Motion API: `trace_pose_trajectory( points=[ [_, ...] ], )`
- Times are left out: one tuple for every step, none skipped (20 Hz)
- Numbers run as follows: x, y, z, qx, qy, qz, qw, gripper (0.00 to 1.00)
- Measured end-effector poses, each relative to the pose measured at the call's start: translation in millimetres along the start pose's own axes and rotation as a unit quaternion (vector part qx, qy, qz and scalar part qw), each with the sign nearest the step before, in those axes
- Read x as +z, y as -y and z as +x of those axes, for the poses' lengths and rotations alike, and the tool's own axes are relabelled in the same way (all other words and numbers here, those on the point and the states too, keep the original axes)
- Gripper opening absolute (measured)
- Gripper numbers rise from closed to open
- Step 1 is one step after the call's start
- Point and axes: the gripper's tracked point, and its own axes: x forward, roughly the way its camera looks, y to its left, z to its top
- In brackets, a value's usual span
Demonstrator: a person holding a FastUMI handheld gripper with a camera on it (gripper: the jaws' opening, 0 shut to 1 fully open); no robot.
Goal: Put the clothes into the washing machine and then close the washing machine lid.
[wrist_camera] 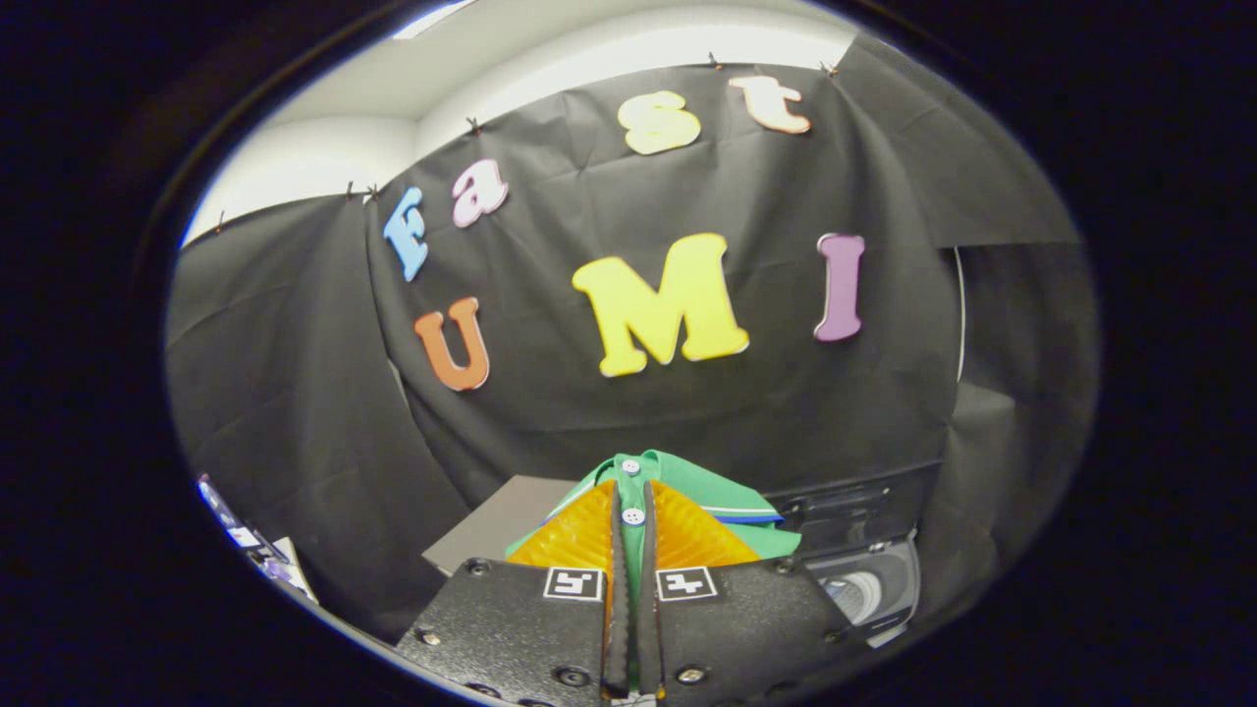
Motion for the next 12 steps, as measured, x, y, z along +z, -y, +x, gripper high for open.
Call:
trace_pose_trajectory(
  points=[
    [12,15,-5,-0.002,0.009,-0.001,1.0,0.07],
    [22,31,-9,-0.005,0.015,-0.004,1.0,0.07],
    [29,46,-10,-0.01,0.016,-0.007,1.0,0.07],
    [34,62,-11,-0.012,0.016,-0.01,1.0,0.07],
    [38,77,-11,-0.015,0.016,-0.014,1.0,0.07],
    [41,89,-9,-0.017,0.016,-0.018,1.0,0.07],
    [41,101,-5,-0.019,0.015,-0.023,0.999,0.07],
    [36,114,-2,-0.023,0.009,-0.029,0.999,0.07],
    [28,125,4,-0.029,-0.001,-0.037,0.999,0.07],
    [19,137,10,-0.034,-0.011,-0.043,0.998,0.07],
    [9,147,15,-0.036,-0.021,-0.045,0.998,0.07],
    [-2,153,21,-0.036,-0.032,-0.043,0.998,0.07]
  ],
)
